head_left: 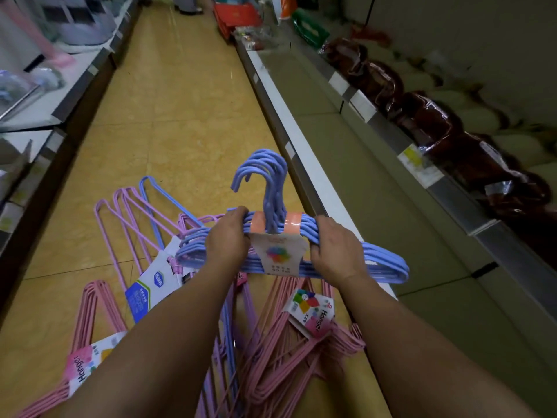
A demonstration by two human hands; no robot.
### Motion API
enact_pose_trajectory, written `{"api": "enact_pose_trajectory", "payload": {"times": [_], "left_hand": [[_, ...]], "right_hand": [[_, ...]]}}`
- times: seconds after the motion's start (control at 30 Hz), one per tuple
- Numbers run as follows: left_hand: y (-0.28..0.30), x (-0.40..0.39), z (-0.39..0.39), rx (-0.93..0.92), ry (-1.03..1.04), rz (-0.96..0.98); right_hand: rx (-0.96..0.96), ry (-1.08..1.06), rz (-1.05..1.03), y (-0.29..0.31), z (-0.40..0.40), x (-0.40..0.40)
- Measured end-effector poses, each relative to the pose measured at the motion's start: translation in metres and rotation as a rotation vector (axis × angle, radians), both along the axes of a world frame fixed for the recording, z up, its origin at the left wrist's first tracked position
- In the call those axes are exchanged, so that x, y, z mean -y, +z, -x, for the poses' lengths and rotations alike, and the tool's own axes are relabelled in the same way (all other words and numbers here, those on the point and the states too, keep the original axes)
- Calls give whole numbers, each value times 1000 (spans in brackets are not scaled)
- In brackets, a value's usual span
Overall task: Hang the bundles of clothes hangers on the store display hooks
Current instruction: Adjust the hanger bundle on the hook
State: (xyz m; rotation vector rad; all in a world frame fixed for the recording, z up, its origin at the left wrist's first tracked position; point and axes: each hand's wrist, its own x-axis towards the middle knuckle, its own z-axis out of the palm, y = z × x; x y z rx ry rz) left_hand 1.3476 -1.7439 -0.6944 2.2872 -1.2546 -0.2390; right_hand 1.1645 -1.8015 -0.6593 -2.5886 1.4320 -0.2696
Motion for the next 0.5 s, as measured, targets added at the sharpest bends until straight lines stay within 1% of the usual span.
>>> {"api": "enact_pose_trajectory", "payload": {"times": [0.1, 0.2, 0.33, 0.5], "left_hand": [[33, -20, 1, -12, 107, -79], [78, -39, -1, -1, 126, -166], [158, -66, -6, -24, 140, -231], [274, -98, -22, 5, 239, -271]], "right_hand": [[-95, -32, -7, 37, -16, -12], [-93, -61, -43, 81, -25, -24], [-74, -58, -55, 161, -37, -43], [-29, -27, -47, 280, -62, -62]]}}
